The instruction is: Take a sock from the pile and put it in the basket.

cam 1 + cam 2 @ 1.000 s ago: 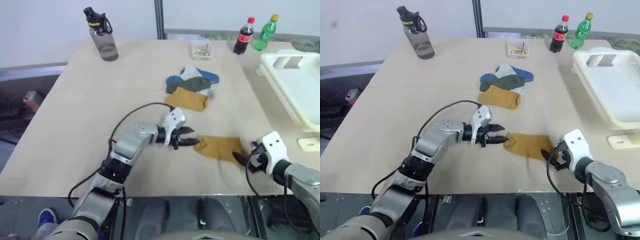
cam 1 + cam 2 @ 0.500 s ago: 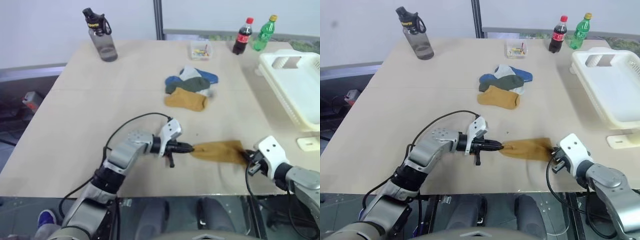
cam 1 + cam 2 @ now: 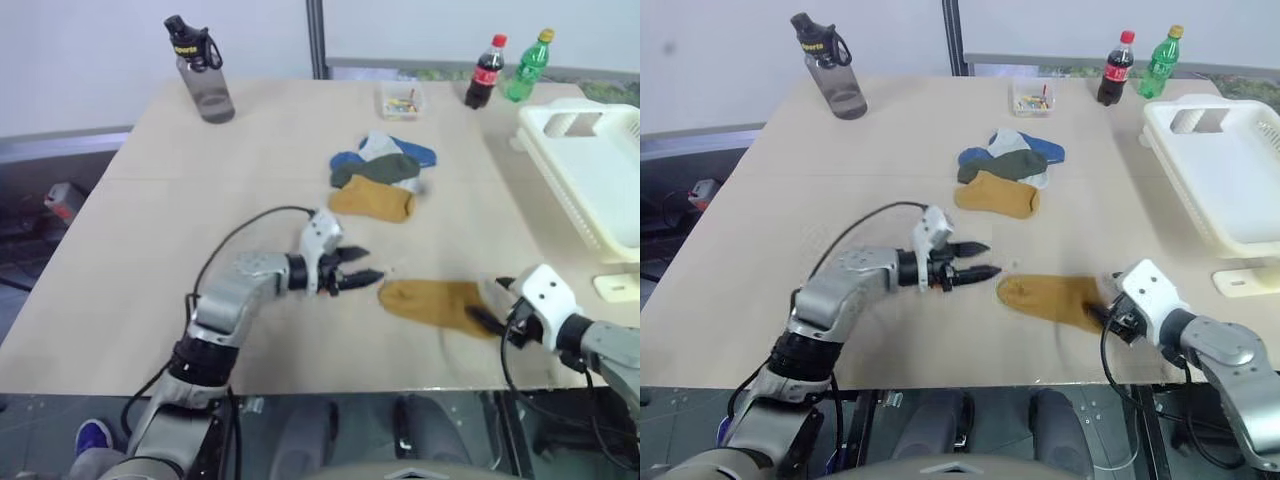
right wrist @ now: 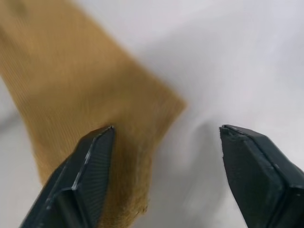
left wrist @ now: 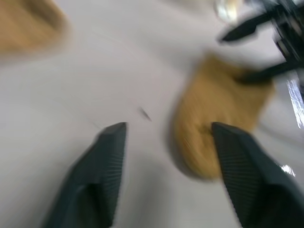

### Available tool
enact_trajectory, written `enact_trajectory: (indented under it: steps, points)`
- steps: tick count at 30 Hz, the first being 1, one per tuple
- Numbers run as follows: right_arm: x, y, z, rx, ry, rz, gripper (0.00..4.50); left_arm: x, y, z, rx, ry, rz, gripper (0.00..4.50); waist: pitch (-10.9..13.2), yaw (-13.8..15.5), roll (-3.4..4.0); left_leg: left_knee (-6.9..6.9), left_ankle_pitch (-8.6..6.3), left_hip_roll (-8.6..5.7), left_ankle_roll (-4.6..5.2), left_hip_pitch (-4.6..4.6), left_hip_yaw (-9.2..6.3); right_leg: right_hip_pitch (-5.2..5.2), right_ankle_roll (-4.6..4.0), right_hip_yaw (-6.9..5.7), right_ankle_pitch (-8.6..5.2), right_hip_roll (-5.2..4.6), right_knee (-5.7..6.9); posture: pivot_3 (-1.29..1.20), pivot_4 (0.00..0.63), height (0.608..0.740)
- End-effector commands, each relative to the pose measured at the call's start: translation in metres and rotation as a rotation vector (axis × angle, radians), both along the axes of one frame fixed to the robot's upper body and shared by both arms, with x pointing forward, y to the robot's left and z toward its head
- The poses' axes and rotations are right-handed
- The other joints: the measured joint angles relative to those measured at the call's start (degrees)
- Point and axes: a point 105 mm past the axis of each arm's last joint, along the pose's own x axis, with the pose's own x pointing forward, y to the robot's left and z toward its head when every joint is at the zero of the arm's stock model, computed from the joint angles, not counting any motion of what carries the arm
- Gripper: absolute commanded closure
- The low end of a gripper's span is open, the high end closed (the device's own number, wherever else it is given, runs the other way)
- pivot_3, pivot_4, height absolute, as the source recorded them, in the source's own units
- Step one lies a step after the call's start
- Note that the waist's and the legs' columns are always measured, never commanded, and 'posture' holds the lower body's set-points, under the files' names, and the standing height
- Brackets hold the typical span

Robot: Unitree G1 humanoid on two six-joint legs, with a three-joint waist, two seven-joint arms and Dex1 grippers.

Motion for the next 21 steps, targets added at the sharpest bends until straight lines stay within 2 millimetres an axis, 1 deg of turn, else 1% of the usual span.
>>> enact_trajectory:
  steps: [1, 3, 5, 8, 10, 12, 15, 19, 21]
  points:
    - [-0.004, 0.012, 0.044, 0.084, -0.164, 0.049, 1.13, 0.028, 0.015, 0.025, -0.015, -0.127, 0.144, 1.67, 0.0, 0.04, -0.01, 0.0, 0.0, -0.01, 0.0, 0.01, 0.0, 0.0, 0.0, 0.0, 0.0, 0.0, 0.01, 0.0, 0.15, 0.74]
    - [-0.002, 0.014, 0.053, 0.098, -0.205, 0.051, 1.13, 0.051, 0.022, 0.025, -0.024, -0.119, 0.265, 1.67, 0.0, 0.15, -0.02, 0.01, 0.0, -0.08, 0.0, 0.02, -0.01, 0.02, 0.0, -0.02, 0.0, 0.01, 0.01, 0.0, 0.15, 0.74]
    - [-0.002, 0.016, 0.056, 0.104, -0.222, 0.052, 1.13, 0.074, 0.029, 0.017, -0.042, -0.044, 0.409, 1.67, 0.01, 0.32, -0.03, 0.05, 0.0, -0.16, 0.0, 0.01, -0.08, 0.04, 0.01, -0.07, 0.01, 0.0, 0.01, 0.0, 0.15, 0.74]
    - [-0.001, 0.019, 0.057, 0.108, -0.228, 0.048, 1.13, 0.097, 0.034, 0.011, -0.066, 0.015, 0.549, 1.67, 0.03, 0.1, -0.06, 0.05, 0.0, -0.21, 0.0, -0.02, -0.07, 0.04, 0.02, -0.07, 0.01, -0.02, 0.0, 0.0, 0.15, 0.74]
    - [-0.002, 0.021, 0.057, 0.106, -0.232, 0.051, 1.13, 0.11, 0.038, 0.006, -0.034, 0.023, 0.631, 1.67, 0.03, -0.03, -0.06, 0.03, 0.0, -0.23, 0.0, -0.08, -0.07, 0.0, 0.03, -0.07, 0.02, -0.03, -0.04, 0.0, 0.15, 0.74]
    - [-0.003, 0.024, 0.057, 0.105, -0.235, 0.058, 1.13, 0.119, 0.038, 0.001, -0.005, 0.035, 0.669, 1.67, 0.04, 0.0, -0.08, 0.01, 0.0, -0.23, 0.0, -0.11, -0.07, -0.05, 0.02, -0.07, 0.02, -0.03, -0.04, 0.0, 0.15, 0.74]
    - [-0.006, 0.027, 0.057, 0.1, -0.238, 0.076, 1.13, 0.128, 0.04, -0.001, 0.019, 0.041, 0.705, 1.67, 0.04, 0.05, -0.08, -0.01, 0.0, -0.25, 0.0, -0.13, -0.08, -0.05, 0.02, -0.12, 0.02, -0.03, -0.05, 0.0, 0.15, 0.74]
    - [-0.011, 0.029, 0.057, 0.089, -0.241, 0.081, 1.13, 0.131, 0.048, 0.003, 0.025, 0.044, 0.704, 1.67, 0.04, -0.06, -0.08, -0.01, 0.0, -0.24, 0.0, -0.12, -0.09, -0.04, 0.03, -0.11, 0.02, -0.04, -0.03, 0.0, 0.15, 0.74]
    - [-0.012, 0.028, 0.057, 0.087, -0.241, 0.073, 1.13, 0.131, 0.052, 0.0, 0.04, 0.049, 0.697, 1.67, 0.04, -0.21, -0.08, -0.01, 0.0, -0.24, -0.01, -0.09, -0.08, -0.04, 0.03, -0.1, 0.02, -0.04, -0.01, 0.0, 0.15, 0.74]
